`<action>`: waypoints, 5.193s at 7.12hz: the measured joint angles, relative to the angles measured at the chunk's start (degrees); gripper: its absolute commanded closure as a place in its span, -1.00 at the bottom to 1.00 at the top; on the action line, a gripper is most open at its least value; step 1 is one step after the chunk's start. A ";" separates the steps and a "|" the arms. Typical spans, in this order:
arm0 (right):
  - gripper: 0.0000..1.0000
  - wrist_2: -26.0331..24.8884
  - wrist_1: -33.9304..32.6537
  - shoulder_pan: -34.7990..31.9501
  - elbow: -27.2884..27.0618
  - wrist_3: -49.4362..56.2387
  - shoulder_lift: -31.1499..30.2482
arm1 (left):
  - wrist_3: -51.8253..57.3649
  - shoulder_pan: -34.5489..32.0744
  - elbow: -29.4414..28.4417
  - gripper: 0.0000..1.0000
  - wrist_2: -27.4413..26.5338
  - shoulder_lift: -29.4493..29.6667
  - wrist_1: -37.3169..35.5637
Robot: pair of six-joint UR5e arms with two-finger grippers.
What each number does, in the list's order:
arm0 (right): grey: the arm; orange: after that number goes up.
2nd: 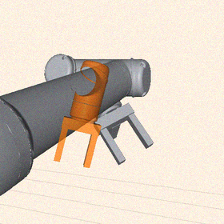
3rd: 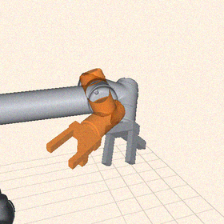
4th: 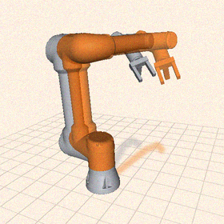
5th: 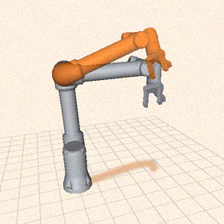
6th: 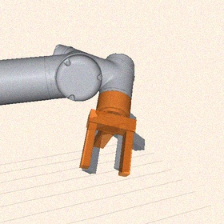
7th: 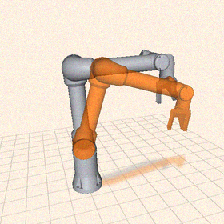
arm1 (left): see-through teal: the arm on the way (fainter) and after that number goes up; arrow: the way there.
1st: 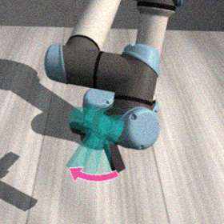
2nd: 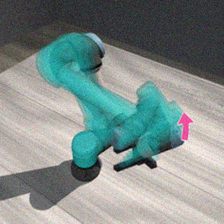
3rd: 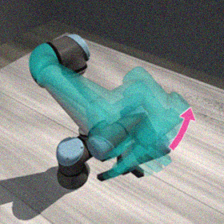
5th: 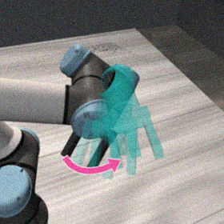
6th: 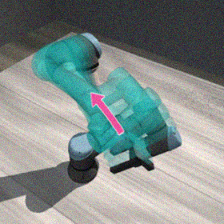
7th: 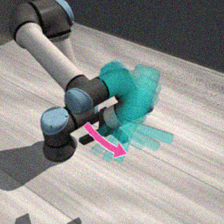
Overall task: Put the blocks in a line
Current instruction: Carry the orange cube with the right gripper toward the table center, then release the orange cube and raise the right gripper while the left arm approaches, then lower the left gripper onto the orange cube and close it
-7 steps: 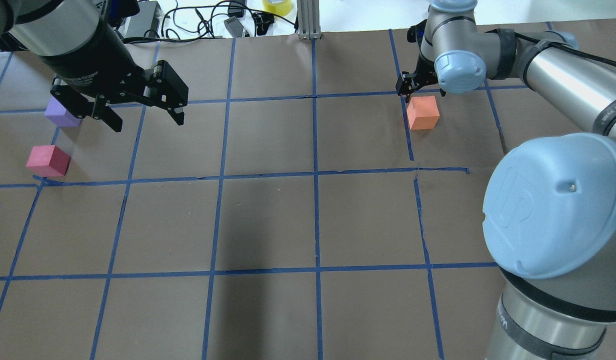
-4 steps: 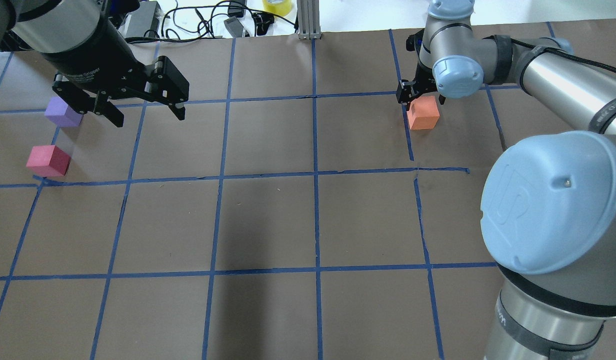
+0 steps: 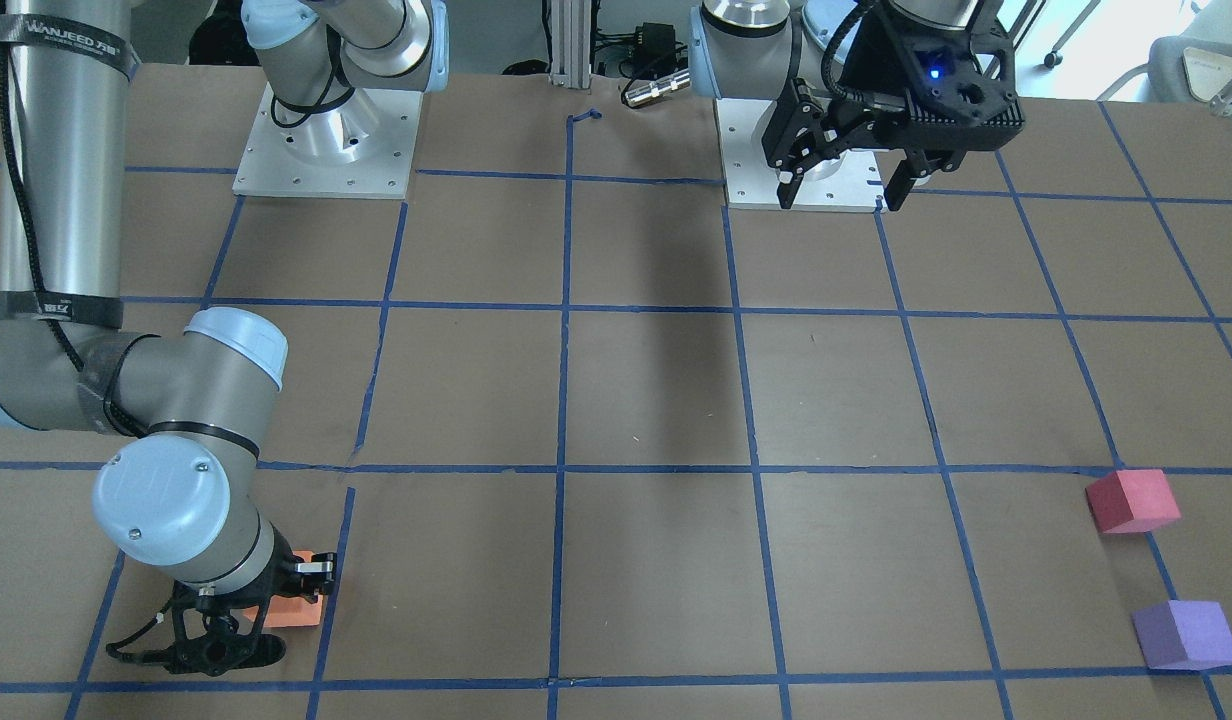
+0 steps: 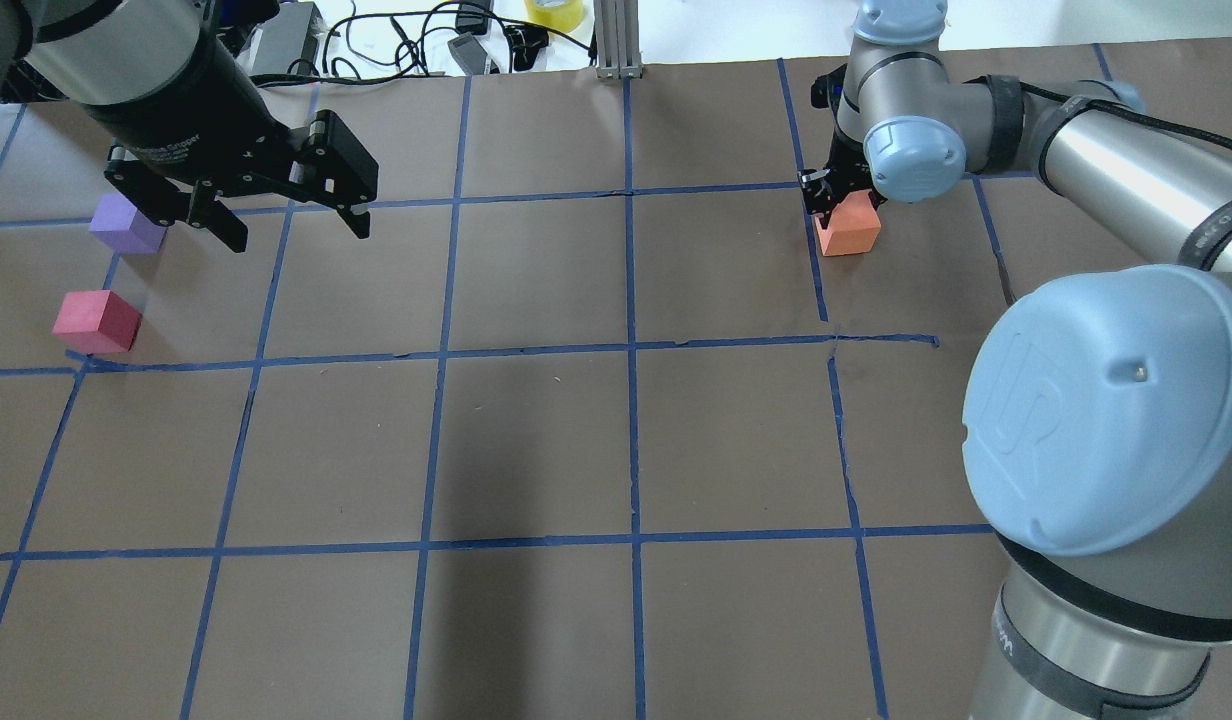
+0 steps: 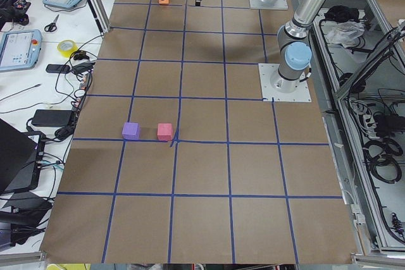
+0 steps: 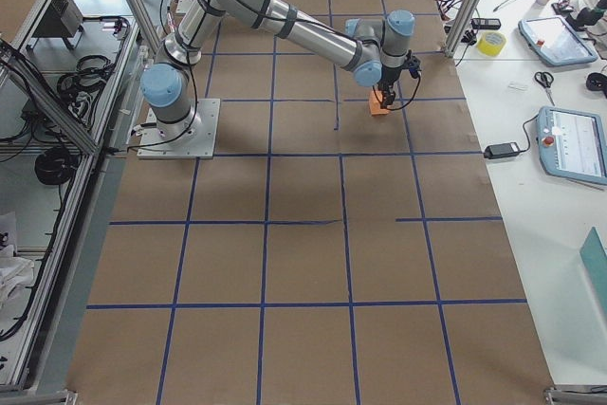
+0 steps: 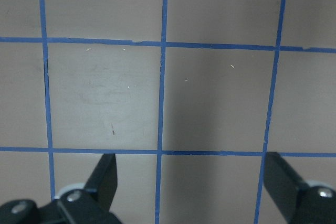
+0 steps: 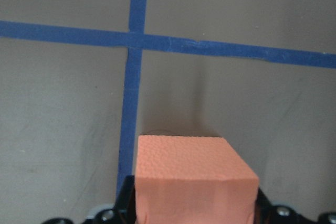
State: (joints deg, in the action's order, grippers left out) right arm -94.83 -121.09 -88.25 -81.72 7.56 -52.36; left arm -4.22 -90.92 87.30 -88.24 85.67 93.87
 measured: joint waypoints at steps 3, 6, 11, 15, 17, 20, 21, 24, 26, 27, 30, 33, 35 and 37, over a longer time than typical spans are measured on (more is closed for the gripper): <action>0.74 0.00 1.04 -1.55 0.54 -1.62 -3.60 | 0.00 0.03 0.05 -1.00 -0.08 -0.09 0.00; 0.73 0.28 1.66 -6.42 2.07 -9.04 -5.08 | 0.00 0.04 0.06 -1.00 -0.16 -0.13 0.06; 0.72 0.79 3.96 -16.99 7.62 -26.22 -0.78 | -0.17 -0.13 0.04 -1.00 0.12 -0.13 0.09; 0.66 0.58 3.68 -22.85 9.67 -28.42 3.05 | -0.18 -0.09 -0.28 -1.00 -0.60 -0.29 0.11; 0.56 0.29 3.62 -24.15 9.57 -28.18 4.17 | 0.00 0.04 -0.52 -1.00 -0.18 -0.11 0.27; -0.91 0.72 3.44 -24.47 9.16 -28.36 5.43 | 0.08 0.19 -1.10 -1.00 -0.24 0.43 0.33; -1.00 0.89 3.55 -24.46 9.16 -28.45 5.34 | 0.09 0.19 -1.20 -1.00 -0.24 0.62 0.24; -1.00 2.56 5.18 -22.48 9.74 -25.73 3.01 | 0.07 0.11 -0.82 -1.00 -0.21 2.16 0.03; -1.00 4.23 11.38 -16.85 9.89 -22.67 -2.26 | -0.96 -0.07 -0.90 -1.00 0.34 5.69 -3.66; -1.00 4.15 14.92 -13.51 9.75 -21.17 -5.34 | -2.83 -0.94 -0.65 -1.00 1.30 9.26 -8.49; -1.00 2.74 22.39 -3.96 8.32 -9.02 -13.01 | -9.34 -8.50 -0.85 -1.00 2.26 21.46 -23.33; -1.00 0.92 25.03 -0.79 5.98 1.13 -20.74 | -14.66 -13.48 -2.02 -1.00 1.96 32.72 -35.69; -1.00 0.99 26.56 -0.57 2.81 2.60 -26.19 | -16.11 -15.42 -5.33 -1.00 0.11 38.36 -37.35; -1.00 1.59 26.75 -1.31 1.17 2.53 -28.58 | -17.09 -16.35 -6.97 -1.00 -0.58 42.17 -37.59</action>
State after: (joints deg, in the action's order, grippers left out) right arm -93.25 -94.34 -89.57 -80.56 10.09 -80.94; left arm -21.31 -107.27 80.33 -88.82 127.84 56.28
